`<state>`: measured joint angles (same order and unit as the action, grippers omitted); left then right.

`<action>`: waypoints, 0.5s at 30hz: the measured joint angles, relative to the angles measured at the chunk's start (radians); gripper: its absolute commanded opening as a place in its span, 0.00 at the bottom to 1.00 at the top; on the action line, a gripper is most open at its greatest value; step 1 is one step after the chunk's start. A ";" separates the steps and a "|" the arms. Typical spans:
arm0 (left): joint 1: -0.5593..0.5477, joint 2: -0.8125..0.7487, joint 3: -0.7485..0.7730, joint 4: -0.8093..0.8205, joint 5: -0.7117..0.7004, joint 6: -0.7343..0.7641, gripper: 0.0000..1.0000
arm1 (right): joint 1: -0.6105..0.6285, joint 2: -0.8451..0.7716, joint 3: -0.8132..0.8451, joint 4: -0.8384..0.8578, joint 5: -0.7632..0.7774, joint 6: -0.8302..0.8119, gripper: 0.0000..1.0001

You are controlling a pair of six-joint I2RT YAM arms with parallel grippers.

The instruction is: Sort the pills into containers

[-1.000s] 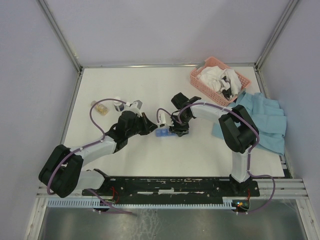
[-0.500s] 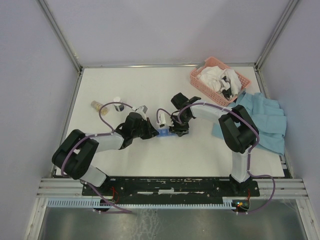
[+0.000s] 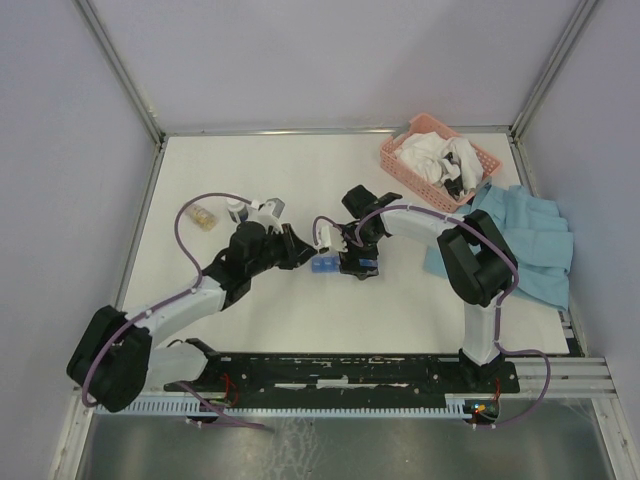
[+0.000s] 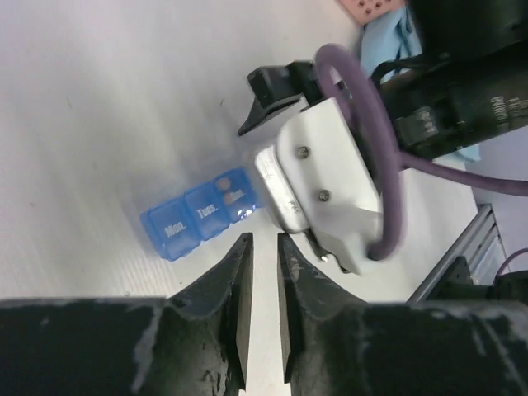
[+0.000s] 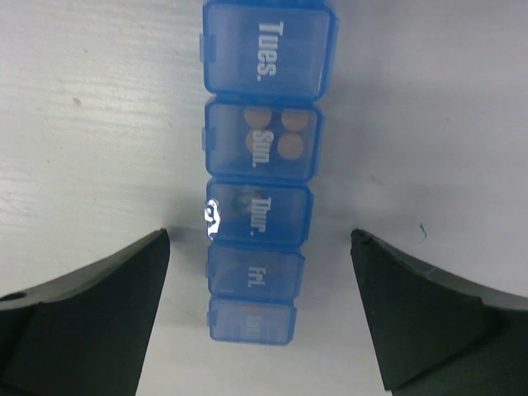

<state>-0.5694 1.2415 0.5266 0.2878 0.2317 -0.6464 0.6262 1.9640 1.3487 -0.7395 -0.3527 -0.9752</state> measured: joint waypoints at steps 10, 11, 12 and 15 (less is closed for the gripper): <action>0.000 -0.142 -0.141 -0.015 -0.074 0.032 0.47 | -0.003 -0.003 0.026 -0.010 -0.047 -0.010 1.00; 0.000 -0.142 -0.157 -0.014 -0.074 0.032 0.50 | -0.003 -0.007 0.028 -0.008 -0.063 -0.015 1.00; 0.000 -0.139 -0.174 -0.007 -0.076 0.031 0.52 | -0.003 -0.016 0.028 -0.005 -0.095 -0.022 0.99; 0.000 -0.125 -0.199 0.025 -0.080 0.030 0.58 | 0.001 -0.034 0.032 -0.002 -0.169 -0.041 1.00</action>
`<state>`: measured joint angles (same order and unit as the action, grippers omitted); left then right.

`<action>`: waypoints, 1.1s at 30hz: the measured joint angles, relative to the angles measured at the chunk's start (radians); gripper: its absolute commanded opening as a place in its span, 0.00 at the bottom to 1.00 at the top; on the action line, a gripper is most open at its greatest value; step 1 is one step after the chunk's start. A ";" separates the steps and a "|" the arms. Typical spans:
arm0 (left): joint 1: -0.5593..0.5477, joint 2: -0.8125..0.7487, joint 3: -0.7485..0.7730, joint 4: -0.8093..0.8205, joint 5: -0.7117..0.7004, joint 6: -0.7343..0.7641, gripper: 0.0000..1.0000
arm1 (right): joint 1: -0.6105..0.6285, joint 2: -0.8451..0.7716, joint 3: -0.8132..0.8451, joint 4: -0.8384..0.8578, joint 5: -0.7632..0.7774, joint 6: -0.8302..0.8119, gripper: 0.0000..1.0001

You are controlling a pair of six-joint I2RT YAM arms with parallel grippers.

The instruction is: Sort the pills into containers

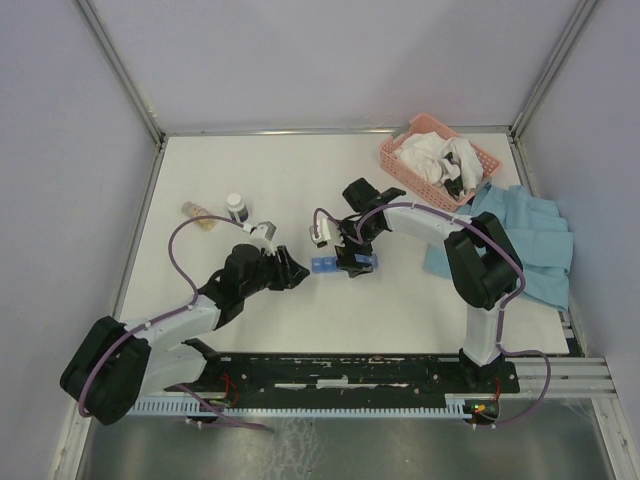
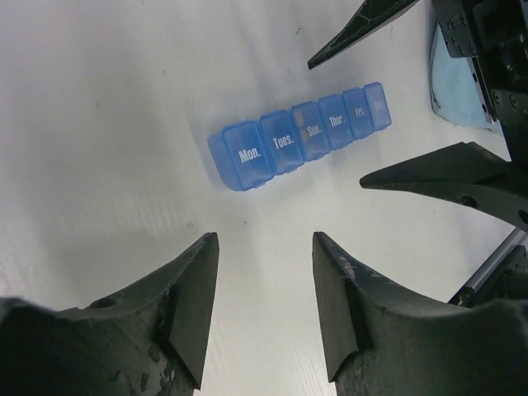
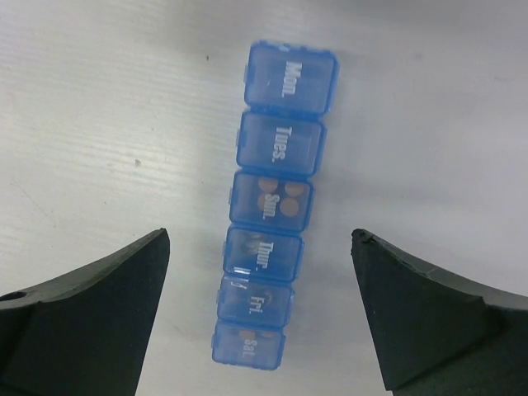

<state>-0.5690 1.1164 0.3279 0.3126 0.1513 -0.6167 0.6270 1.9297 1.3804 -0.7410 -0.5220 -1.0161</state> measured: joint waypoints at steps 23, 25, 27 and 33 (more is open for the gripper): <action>0.047 0.351 0.057 0.251 0.072 -0.051 0.46 | 0.083 0.068 0.047 0.134 0.016 0.141 0.82; 0.048 0.372 0.073 0.251 0.080 -0.053 0.45 | 0.084 0.071 0.050 0.134 0.023 0.141 0.81; 0.051 0.380 0.078 0.250 0.087 -0.054 0.44 | 0.085 0.077 0.055 0.135 0.027 0.141 0.79; 0.055 0.402 0.086 0.240 0.105 -0.055 0.40 | 0.097 0.105 0.060 0.135 0.032 0.146 0.72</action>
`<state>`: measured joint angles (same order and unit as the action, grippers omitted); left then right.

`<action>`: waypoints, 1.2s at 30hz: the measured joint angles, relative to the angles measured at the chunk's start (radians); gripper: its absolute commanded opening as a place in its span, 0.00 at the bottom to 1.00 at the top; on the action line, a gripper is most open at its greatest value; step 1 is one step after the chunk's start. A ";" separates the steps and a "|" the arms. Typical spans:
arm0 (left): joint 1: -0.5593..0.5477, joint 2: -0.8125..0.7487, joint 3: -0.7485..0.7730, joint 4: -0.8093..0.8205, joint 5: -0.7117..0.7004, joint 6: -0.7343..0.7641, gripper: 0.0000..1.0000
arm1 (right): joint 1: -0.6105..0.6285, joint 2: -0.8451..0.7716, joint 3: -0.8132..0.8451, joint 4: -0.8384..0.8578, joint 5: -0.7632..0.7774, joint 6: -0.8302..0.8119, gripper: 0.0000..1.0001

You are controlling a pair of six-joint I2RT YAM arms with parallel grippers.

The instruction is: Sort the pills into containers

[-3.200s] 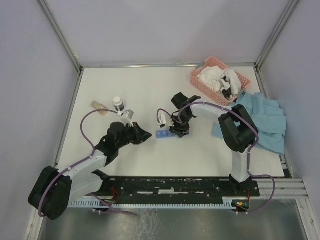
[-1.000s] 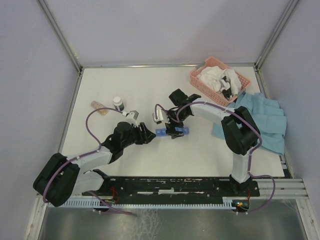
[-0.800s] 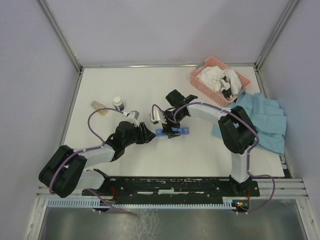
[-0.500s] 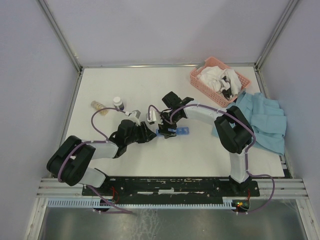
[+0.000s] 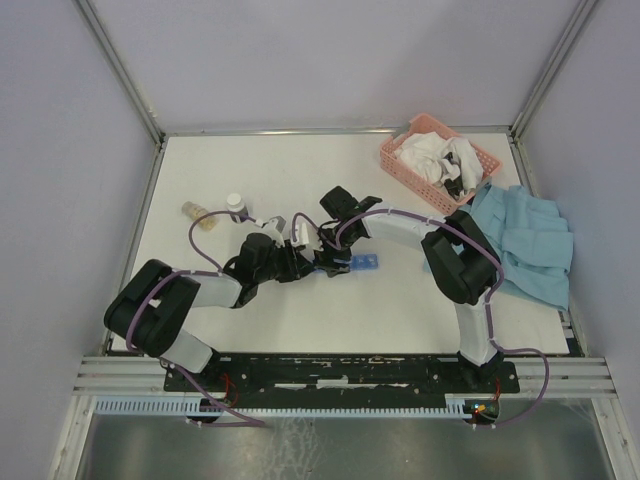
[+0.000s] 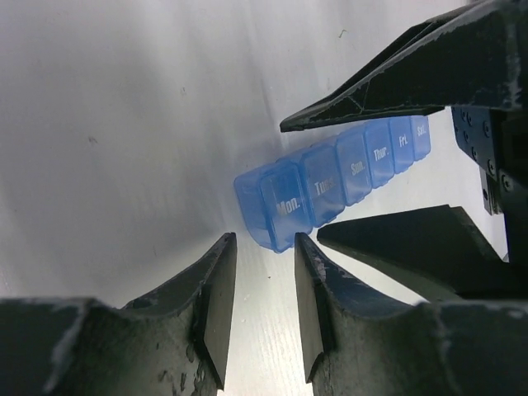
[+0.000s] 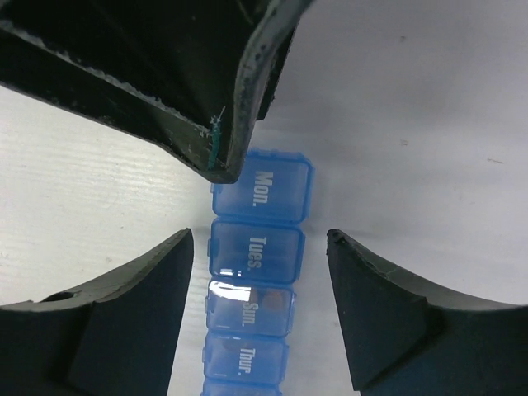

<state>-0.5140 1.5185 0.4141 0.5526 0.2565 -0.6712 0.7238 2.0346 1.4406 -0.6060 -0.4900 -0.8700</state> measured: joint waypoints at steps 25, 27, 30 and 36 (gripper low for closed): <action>0.011 0.068 0.049 -0.035 0.061 0.000 0.33 | 0.008 0.019 0.043 -0.019 0.033 0.038 0.81; 0.011 0.055 0.049 -0.040 0.061 0.000 0.34 | 0.008 0.019 0.043 -0.019 0.046 0.037 0.81; 0.011 0.035 0.049 -0.042 0.062 0.000 0.35 | 0.008 0.019 0.043 -0.018 0.059 0.037 0.82; 0.013 0.011 0.049 -0.044 0.063 0.000 0.39 | 0.008 0.012 0.043 0.000 0.078 0.037 0.81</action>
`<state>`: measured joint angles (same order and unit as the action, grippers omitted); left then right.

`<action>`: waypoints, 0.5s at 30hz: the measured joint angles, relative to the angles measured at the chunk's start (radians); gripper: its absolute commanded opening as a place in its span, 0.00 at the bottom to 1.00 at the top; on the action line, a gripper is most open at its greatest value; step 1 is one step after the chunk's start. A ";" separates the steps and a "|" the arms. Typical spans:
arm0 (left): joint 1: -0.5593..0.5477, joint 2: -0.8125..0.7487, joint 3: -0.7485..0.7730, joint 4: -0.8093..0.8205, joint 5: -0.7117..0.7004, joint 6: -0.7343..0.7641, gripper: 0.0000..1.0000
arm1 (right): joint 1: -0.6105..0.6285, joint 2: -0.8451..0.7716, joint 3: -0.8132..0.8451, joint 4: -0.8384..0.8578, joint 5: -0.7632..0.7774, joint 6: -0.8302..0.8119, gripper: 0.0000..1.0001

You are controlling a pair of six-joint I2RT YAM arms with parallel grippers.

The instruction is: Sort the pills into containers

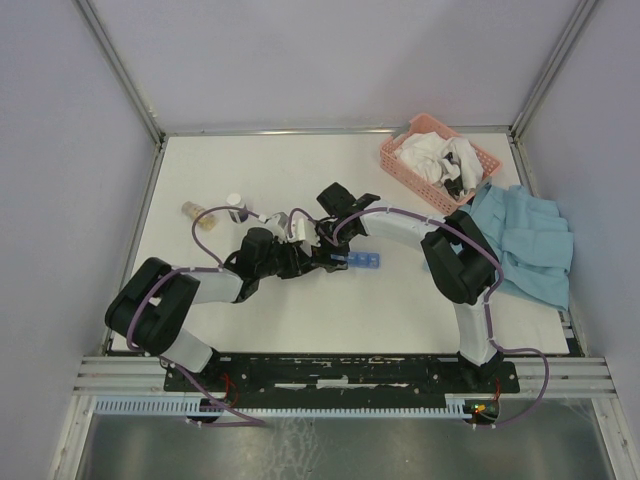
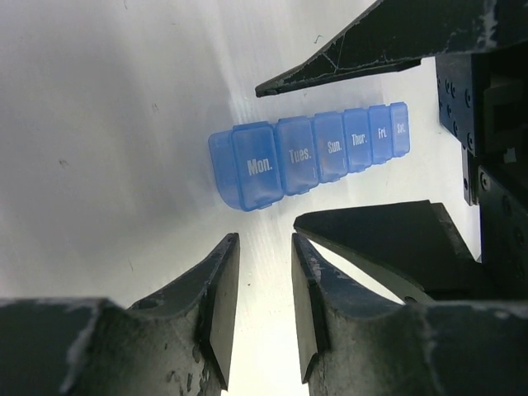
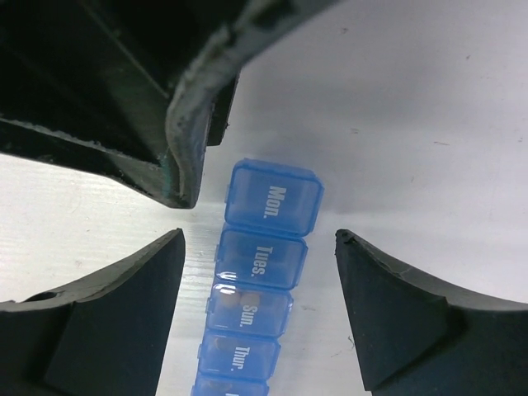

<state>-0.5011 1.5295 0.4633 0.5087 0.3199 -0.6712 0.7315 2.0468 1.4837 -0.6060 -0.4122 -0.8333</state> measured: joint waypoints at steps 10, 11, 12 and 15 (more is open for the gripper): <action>0.020 0.044 0.039 0.003 -0.002 0.000 0.40 | 0.002 -0.001 -0.007 0.036 0.031 0.026 0.70; 0.021 0.053 0.045 0.003 -0.001 0.000 0.40 | 0.002 -0.001 -0.010 0.037 0.033 0.026 0.69; 0.022 0.062 0.050 0.005 0.000 0.000 0.40 | 0.002 -0.001 -0.011 0.037 0.033 0.027 0.68; 0.022 0.085 0.063 0.010 0.005 0.000 0.39 | 0.002 -0.001 -0.013 0.038 0.034 0.028 0.64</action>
<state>-0.4789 1.6146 0.5266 0.5182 0.3252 -0.6708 0.7330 2.0460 1.4712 -0.5682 -0.3779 -0.8055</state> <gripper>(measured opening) 0.400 0.675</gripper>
